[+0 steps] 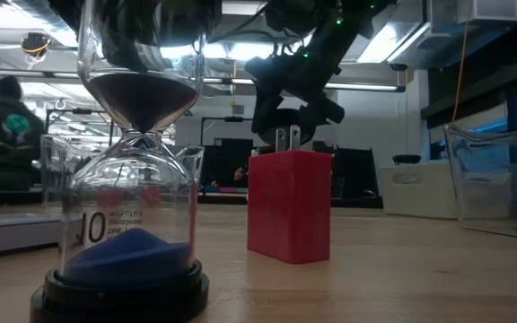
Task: Pick & Place Office items
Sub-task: Put the white hourglass into the gray bin
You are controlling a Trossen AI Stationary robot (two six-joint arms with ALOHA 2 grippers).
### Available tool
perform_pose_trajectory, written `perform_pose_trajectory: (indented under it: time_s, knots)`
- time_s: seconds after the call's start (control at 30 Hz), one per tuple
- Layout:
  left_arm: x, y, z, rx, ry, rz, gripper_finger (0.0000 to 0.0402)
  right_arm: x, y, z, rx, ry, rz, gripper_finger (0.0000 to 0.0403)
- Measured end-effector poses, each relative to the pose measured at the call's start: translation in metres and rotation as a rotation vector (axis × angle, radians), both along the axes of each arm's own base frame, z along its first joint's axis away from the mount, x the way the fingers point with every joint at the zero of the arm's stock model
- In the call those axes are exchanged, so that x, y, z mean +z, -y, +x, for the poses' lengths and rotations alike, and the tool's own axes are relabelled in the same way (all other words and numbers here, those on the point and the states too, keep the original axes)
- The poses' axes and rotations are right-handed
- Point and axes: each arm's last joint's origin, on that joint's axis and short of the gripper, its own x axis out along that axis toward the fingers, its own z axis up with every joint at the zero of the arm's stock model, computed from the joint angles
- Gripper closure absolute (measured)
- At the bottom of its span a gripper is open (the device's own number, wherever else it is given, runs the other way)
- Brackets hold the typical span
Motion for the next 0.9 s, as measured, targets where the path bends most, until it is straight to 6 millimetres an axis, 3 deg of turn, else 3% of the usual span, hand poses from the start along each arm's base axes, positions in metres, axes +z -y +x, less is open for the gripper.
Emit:
perform_pose_trajectory:
  time_s: [0.27,0.43,0.6,0.9]
  knots:
    - [-0.001,-0.001,-0.002,0.010,-0.025,0.013,0.0192,0.008,-0.005,-0.002,0.015,0.032,0.008,0.0013]
    - [-0.002,-0.001,-0.002,0.010,-0.034,0.015,0.0192,0.013,-0.020,-0.003,0.037,0.049,0.022,0.0013]
    - [-0.002,-0.001,-0.003,0.015,-0.033,0.019,0.0192,0.006,-0.033,-0.001,0.042,0.030,0.031,0.0013]
    - [-0.002,-0.001,-0.002,0.018,-0.030,0.011,0.0192,-0.003,-0.033,0.001,-0.021,0.004,-0.021,0.0013]
